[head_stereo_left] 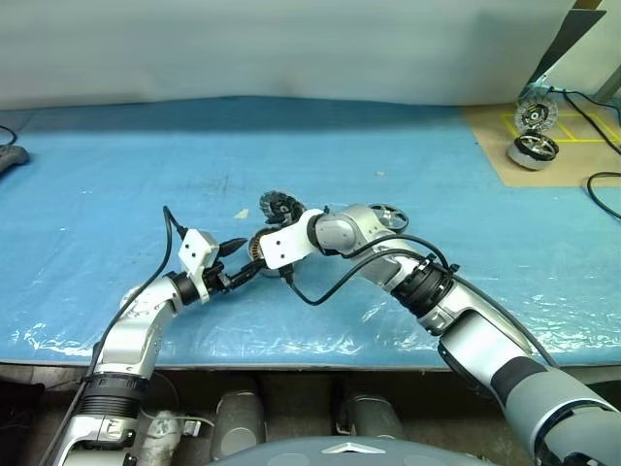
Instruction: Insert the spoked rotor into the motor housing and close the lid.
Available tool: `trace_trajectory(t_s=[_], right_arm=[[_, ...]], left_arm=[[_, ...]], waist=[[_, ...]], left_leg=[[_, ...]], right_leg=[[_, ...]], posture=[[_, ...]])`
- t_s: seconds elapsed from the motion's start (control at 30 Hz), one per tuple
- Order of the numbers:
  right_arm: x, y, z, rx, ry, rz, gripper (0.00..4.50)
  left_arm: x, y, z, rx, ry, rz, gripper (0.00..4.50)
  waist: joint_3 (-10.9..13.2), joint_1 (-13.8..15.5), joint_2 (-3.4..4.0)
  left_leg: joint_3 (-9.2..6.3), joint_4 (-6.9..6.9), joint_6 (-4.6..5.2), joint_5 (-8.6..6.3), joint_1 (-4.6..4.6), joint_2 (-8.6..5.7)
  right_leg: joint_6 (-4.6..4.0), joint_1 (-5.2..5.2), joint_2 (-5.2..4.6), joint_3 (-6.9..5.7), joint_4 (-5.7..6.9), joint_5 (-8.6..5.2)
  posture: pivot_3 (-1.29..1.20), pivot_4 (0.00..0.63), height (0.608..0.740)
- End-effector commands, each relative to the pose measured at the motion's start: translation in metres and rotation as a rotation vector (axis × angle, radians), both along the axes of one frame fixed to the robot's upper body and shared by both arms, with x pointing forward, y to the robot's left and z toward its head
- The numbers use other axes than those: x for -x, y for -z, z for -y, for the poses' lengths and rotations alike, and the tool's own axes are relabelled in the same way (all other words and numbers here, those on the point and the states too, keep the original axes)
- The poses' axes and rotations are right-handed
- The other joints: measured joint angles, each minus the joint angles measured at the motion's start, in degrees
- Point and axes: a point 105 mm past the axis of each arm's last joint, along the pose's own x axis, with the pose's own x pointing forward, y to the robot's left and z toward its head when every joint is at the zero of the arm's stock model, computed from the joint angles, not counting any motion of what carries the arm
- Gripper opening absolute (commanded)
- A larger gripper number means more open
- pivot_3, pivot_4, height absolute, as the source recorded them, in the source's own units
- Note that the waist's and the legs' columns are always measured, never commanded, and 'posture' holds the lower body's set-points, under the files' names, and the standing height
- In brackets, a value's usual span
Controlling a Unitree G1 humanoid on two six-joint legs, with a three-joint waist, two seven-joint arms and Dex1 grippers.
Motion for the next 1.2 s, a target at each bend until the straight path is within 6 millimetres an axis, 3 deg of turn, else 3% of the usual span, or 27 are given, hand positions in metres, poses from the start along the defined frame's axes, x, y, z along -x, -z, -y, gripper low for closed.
trace_trajectory(t_s=[0.03, 0.17, 0.2, 0.27, 0.43, 0.47, 0.67, 0.87, 1.0, 1.2], right_arm=[[0.007, 0.022, 0.001, 0.102, -0.043, -0.039, 2.61], [0.01, 0.023, -0.001, 0.13, -0.089, -0.03, 2.61], [0.01, 0.024, -0.002, 0.134, -0.1, -0.029, 2.44], [0.012, 0.028, -0.003, 0.161, -0.126, -0.026, 1.99], [0.016, 0.038, -0.002, 0.181, -0.138, -0.049, 0.12], [0.017, 0.041, -0.002, 0.185, -0.136, -0.055, 0.03], [0.017, 0.05, -0.001, 0.201, -0.128, -0.062, 0.03], [0.011, 0.045, -0.001, 0.171, -0.11, -0.063, 0.03], [0.006, 0.028, 0.001, 0.1, -0.068, -0.096, 0.03], [0.013, 0.004, 0.002, 0.022, -0.076, -0.178, 0.03]], left_arm=[[0.0, -0.009, 0.003, 0.003, 0.013, 0.034, 3.4], [-0.001, -0.01, 0.002, 0.001, 0.006, 0.037, 3.4], [-0.001, -0.011, 0.002, 0.002, 0.006, 0.037, 3.4], [-0.001, -0.012, 0.002, 0.002, 0.006, 0.039, 3.4], [0.0, -0.014, 0.004, 0.004, 0.006, 0.039, 3.4], [0.001, -0.014, 0.004, 0.004, 0.007, 0.038, 3.4], [0.002, -0.012, 0.004, 0.004, 0.002, 0.034, 3.4], [0.001, -0.01, 0.001, 0.003, -0.003, 0.031, 3.4], [0.0, -0.01, 0.002, 0.005, -0.006, 0.035, 3.4], [0.001, -0.014, 0.007, 0.006, 0.006, 0.041, 3.4]], waist=[[0.0, 0.0, 0.0], [0.0, 0.0, 0.0], [0.0, -0.1, 0.0], [0.0, -0.2, 0.0], [0.0, -0.2, 0.0], [0.0, -0.2, 0.01], [0.0, -0.2, 0.01], [0.0, -0.3, 0.01], [0.0, -0.2, 0.01], [0.0, 0.0, 0.01]], left_leg=[[0.0, 0.01, 0.04, -0.02, 0.01, 0.0], [0.01, 0.01, 0.09, -0.05, 0.04, 0.01], [0.01, 0.01, 0.09, -0.06, 0.06, 0.01], [0.02, 0.01, 0.09, -0.06, 0.1, 0.03], [0.03, 0.01, 0.09, -0.06, 0.16, 0.06], [0.03, 0.01, 0.09, -0.06, 0.16, 0.06], [0.05, 0.0, 0.08, -0.06, 0.19, 0.07], [0.05, -0.09, 0.06, -0.08, 0.55, 0.08], [0.05, -0.18, 0.05, -0.08, 0.58, 0.08], [0.06, -0.19, 0.04, -0.07, 0.14, 0.07]], right_leg=[[0.0, 0.01, 0.0, 0.0, 0.01, 0.0], [-0.01, 0.03, 0.0, 0.01, 0.02, 0.0], [-0.01, 0.04, 0.0, 0.01, 0.02, -0.01], [-0.02, 0.06, 0.01, 0.02, 0.03, -0.01], [-0.07, 0.07, 0.03, 0.03, 0.1, -0.04], [-0.08, 0.06, 0.03, 0.03, 0.1, -0.04], [-0.12, 0.07, 0.04, 0.05, 0.1, -0.07], [-0.12, 0.29, 0.09, 0.13, 0.1, -0.1], [-0.11, 0.27, 0.11, 0.14, 0.1, -0.1], [-0.16, 0.0, 0.11, 0.13, -0.06, -0.08]], posture=[[0.0, 0.15, 0.74], [0.0, 0.15, 0.74], [0.0, 0.15, 0.74], [0.0, 0.15, 0.74], [0.0, 0.15, 0.74], [0.0, 0.15, 0.74], [0.0, 0.15, 0.74], [0.0, 0.15, 0.74], [0.0, 0.15, 0.74], [0.0, 0.15, 0.74]])
